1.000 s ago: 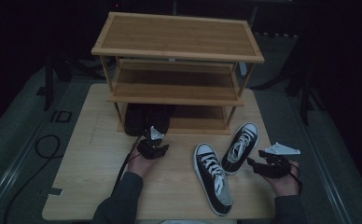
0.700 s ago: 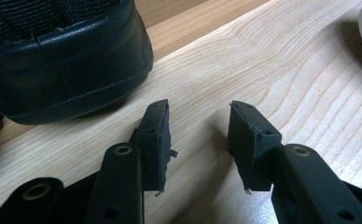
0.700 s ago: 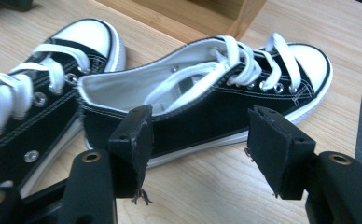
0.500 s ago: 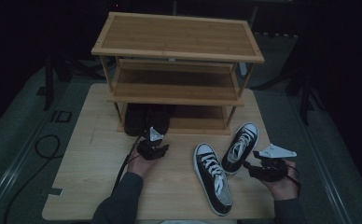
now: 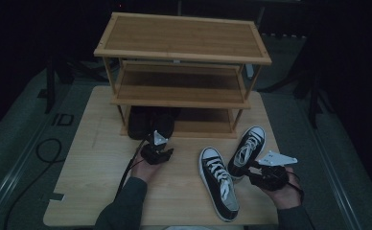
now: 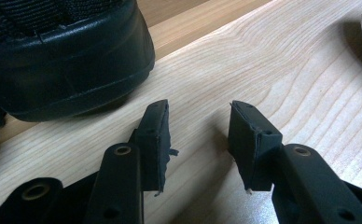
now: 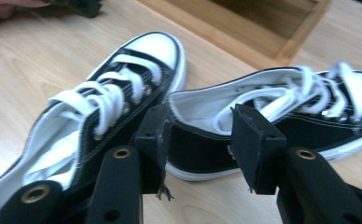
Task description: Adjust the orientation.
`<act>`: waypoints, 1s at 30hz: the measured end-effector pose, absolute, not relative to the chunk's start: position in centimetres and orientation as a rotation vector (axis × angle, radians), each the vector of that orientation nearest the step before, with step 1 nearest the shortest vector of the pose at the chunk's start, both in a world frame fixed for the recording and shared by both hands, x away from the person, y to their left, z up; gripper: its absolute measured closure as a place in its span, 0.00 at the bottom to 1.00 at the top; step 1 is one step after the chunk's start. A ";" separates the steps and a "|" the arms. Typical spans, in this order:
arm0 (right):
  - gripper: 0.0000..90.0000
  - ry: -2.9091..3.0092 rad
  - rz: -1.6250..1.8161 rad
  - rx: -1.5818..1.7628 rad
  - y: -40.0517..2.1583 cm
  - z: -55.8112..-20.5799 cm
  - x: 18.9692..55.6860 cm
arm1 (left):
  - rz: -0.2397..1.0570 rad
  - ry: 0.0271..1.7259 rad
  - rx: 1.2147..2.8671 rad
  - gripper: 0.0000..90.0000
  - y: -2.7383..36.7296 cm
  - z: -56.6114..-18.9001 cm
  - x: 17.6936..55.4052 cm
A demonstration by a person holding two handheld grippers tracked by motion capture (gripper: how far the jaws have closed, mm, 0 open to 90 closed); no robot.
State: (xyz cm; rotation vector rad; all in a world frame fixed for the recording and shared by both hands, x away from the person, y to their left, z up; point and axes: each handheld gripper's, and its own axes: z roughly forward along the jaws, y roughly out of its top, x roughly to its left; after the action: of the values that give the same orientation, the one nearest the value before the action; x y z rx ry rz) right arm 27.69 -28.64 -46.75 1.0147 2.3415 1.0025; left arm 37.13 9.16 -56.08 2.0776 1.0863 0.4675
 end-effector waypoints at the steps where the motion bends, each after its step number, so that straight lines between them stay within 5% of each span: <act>1: 0.64 2.341 1.002 1.015 -28.6 -46.7 27.7 | 0.468 1.086 2.078 0.65 9.2 -56.1 37.1; 16: 0.59 2.461 1.036 0.981 -26.5 -47.1 26.2 | 0.468 1.089 2.077 0.65 9.2 -56.1 37.1; 30: 0.82 2.592 0.864 0.992 -24.2 -48.9 26.3 | 0.468 1.090 2.077 0.65 9.2 -56.1 37.1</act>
State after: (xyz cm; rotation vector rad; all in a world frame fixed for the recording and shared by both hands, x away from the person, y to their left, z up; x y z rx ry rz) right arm 26.28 -24.17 -48.93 0.9920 2.5925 0.8640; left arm 37.08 9.17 -56.08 2.0767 1.0901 0.4684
